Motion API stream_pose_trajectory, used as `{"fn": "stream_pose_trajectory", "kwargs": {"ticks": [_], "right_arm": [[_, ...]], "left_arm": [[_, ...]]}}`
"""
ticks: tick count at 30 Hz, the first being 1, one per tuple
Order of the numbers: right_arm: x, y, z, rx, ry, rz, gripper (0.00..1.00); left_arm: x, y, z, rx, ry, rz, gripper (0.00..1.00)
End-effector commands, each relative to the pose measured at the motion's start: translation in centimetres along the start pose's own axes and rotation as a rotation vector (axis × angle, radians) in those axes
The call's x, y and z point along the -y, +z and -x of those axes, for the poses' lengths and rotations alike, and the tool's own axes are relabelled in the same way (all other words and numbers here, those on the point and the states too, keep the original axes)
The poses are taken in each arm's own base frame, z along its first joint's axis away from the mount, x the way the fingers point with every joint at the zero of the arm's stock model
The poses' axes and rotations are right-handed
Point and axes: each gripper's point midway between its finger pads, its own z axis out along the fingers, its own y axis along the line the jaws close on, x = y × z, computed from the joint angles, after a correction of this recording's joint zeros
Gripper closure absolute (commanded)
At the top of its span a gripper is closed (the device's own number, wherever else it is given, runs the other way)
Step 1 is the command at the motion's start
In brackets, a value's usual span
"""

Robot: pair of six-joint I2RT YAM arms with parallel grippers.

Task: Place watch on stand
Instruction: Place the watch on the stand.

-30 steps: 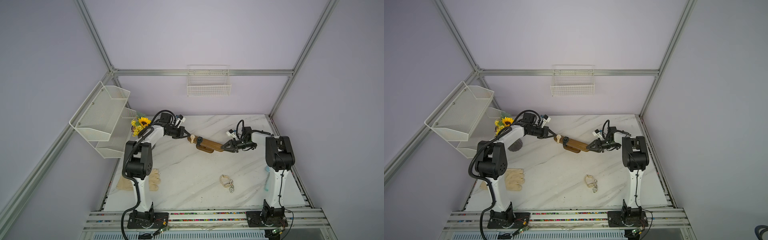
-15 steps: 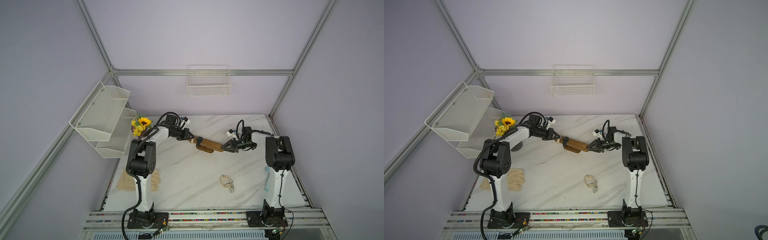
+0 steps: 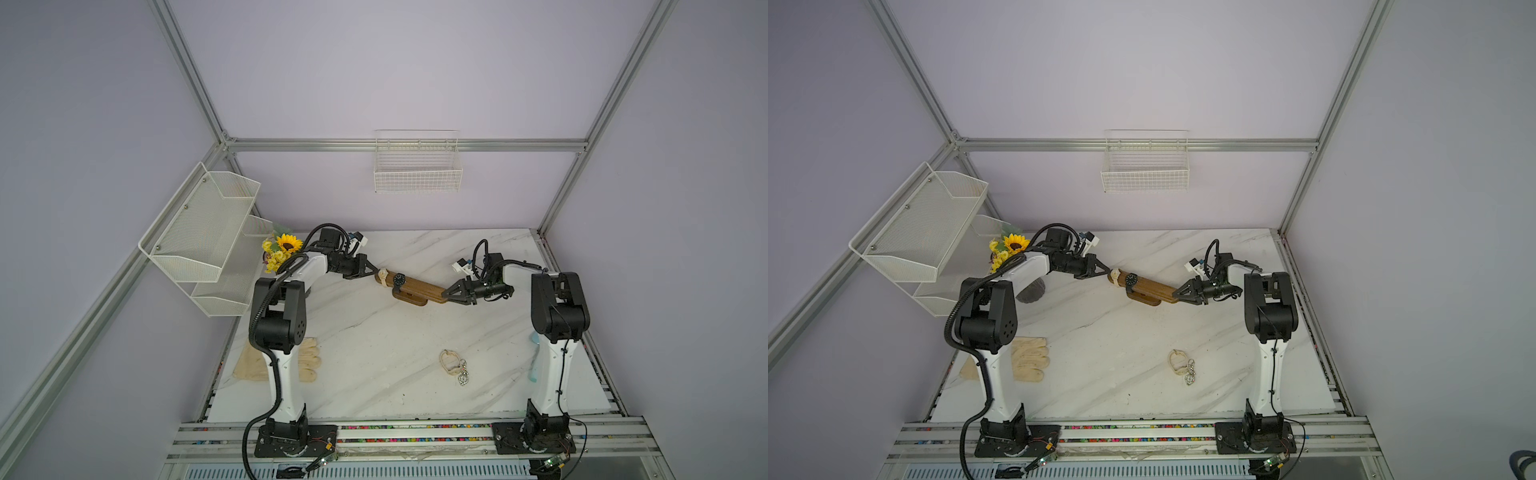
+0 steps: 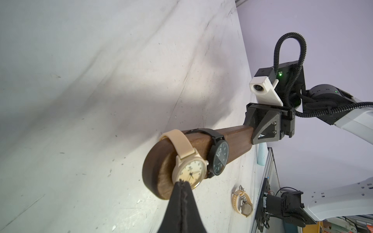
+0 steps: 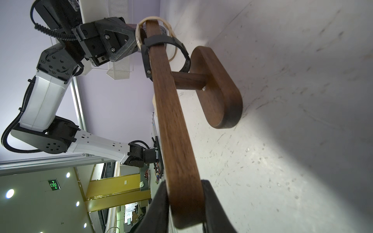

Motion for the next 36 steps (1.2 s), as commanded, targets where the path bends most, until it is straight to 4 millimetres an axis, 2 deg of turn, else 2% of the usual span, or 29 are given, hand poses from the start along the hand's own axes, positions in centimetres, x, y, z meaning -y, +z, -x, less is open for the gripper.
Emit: {"fn": "stream_pose_trajectory", "kwargs": {"ticks": [1, 4, 11, 20, 36], "right_arm": [[4.5, -0.2, -1.2, -0.033, 0.094, -0.183, 1.0], [4.5, -0.2, -1.1, -0.032, 0.091, -0.181, 1.0], [4.5, -0.1, -1.2, -0.032, 0.094, -0.18, 1.0], [4.0, -0.3, -1.1, -0.026, 0.083, -0.175, 1.0], [4.5, -0.2, -1.2, -0.031, 0.092, -0.18, 1.0]], "left_arm": [[1.1, -0.7, 1.1, 0.03, 0.029, -0.006, 0.97], [0.8, -0.4, 1.9, 0.035, 0.003, -0.006, 0.91], [1.9, 0.0, 3.2, 0.049, 0.028, -0.012, 0.91], [-0.3, 2.2, 3.3, 0.019, -0.022, 0.02, 0.93], [2.9, 5.1, 2.9, -0.027, 0.019, -0.049, 0.95]]}}
